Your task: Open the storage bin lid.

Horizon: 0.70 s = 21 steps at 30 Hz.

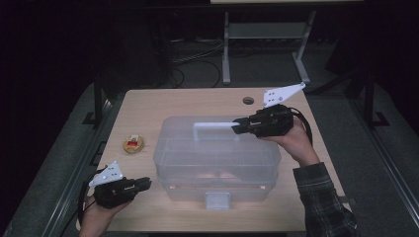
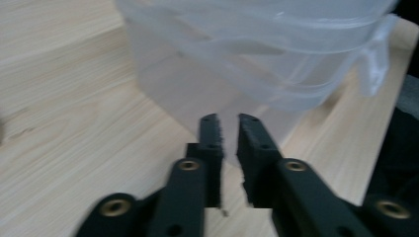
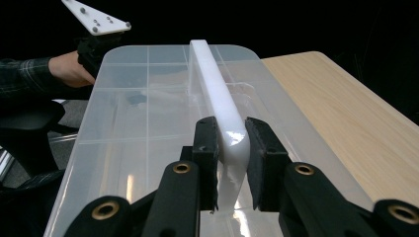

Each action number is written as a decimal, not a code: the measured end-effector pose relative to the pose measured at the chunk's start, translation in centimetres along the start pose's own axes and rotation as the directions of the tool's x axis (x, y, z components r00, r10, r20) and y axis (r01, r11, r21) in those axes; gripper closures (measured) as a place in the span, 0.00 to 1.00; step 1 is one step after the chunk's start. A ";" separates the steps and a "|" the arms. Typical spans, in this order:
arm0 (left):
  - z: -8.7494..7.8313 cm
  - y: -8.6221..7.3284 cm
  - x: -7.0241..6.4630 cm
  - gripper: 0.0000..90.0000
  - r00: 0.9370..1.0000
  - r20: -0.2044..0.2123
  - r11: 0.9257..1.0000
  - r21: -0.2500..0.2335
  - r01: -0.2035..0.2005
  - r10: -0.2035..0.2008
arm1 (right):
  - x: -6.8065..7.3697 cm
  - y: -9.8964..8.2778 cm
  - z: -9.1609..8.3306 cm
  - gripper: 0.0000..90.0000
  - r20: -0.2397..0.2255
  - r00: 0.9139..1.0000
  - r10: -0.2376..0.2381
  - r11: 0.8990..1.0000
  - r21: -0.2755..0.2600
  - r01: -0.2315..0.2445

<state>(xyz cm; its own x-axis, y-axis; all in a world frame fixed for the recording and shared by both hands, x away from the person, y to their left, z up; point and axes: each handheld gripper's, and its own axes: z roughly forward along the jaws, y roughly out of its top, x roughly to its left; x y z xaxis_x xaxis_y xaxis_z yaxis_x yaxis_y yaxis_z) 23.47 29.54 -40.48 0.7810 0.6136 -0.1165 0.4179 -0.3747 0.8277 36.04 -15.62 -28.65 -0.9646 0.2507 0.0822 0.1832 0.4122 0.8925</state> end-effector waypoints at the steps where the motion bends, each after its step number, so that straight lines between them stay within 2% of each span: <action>1: 0.0 0.1 -0.1 0.98 1.000 0.013 1.000 -0.007 -0.002 0.002 | 0.0 0.0 0.0 0.84 0.001 1.000 0.000 1.000 0.002 0.000; 8: -0.2 1.1 -1.3 1.00 0.998 0.063 0.999 -0.053 -0.013 0.017 | -0.1 0.2 0.0 0.84 0.003 1.000 0.002 1.000 0.006 -0.002; 12: 0.2 1.4 -2.0 1.00 0.996 0.080 0.998 -0.061 -0.026 0.031 | -0.1 0.3 0.0 0.84 0.004 1.000 0.005 1.000 0.009 -0.005; 21: 0.8 1.7 -2.3 1.00 0.996 0.082 0.997 -0.070 -0.034 0.040 | -0.3 0.4 0.0 0.84 0.002 1.000 -0.001 1.000 0.010 0.001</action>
<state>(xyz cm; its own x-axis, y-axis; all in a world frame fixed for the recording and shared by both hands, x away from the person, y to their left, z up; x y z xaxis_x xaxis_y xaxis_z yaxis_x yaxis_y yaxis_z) 22.74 26.91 -39.28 0.8326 0.5389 -0.1280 0.3575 -0.3462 0.8674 36.38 -15.55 -28.27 -0.9643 0.2523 0.0807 0.1844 0.4209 0.8882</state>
